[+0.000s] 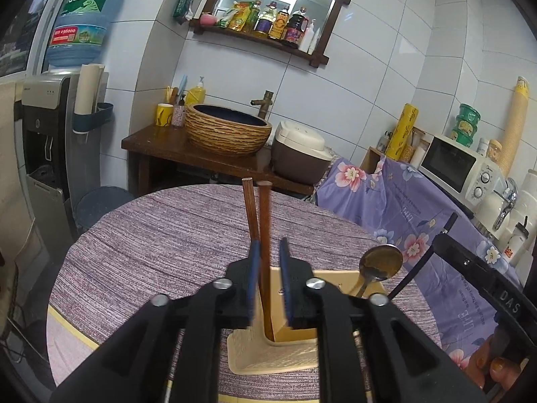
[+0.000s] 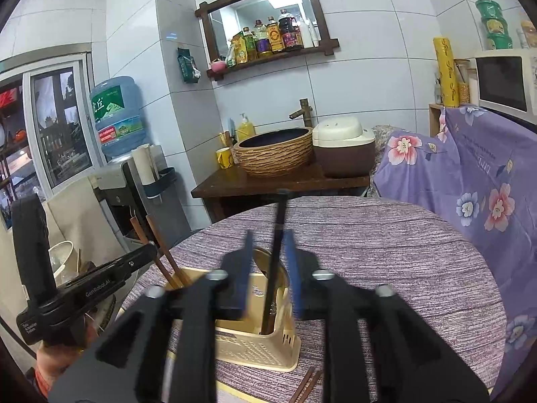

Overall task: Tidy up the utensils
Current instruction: 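Open the left tool to drop the chopstick in the holder while the right tool releases its chopstick, then move the right tool onto the clear plastic spoon while the left tool reaches toward a metal spoon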

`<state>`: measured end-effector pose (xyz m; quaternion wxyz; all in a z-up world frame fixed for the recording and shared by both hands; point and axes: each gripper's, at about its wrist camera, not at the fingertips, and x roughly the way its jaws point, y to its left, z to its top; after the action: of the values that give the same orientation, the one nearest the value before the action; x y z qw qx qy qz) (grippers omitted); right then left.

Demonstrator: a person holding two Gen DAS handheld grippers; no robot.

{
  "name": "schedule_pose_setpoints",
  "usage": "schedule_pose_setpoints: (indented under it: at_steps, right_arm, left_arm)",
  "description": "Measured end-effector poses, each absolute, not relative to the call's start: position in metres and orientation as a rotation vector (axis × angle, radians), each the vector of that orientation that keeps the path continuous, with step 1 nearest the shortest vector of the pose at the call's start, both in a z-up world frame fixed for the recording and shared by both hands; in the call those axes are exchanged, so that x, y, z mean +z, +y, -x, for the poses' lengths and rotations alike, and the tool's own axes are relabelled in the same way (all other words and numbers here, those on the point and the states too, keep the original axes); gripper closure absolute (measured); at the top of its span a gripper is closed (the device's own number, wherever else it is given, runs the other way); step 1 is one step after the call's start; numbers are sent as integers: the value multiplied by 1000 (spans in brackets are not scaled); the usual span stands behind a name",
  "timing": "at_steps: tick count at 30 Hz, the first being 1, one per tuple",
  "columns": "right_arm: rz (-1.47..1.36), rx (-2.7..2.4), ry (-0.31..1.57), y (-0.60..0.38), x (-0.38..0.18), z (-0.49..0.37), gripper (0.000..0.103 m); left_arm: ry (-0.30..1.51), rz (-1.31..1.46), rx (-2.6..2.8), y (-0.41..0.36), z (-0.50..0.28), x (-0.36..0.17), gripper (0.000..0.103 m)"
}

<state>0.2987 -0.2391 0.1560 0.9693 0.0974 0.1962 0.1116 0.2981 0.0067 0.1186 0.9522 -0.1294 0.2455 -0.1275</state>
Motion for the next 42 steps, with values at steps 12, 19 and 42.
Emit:
schedule_pose_setpoints:
  at_steps: [12, 19, 42]
  right_arm:
    - [-71, 148, 439, -244, 125, -247, 37]
    - [-47, 89, 591, -255, 69, -222, 37]
    - [-94, 116, 893, -220, -37, -189, 87]
  left_arm:
    - [531, 207, -237, 26, -244, 96, 39]
    - [644, 170, -204, 33, -220, 48, 39]
    - [739, 227, -183, 38, -187, 0, 39]
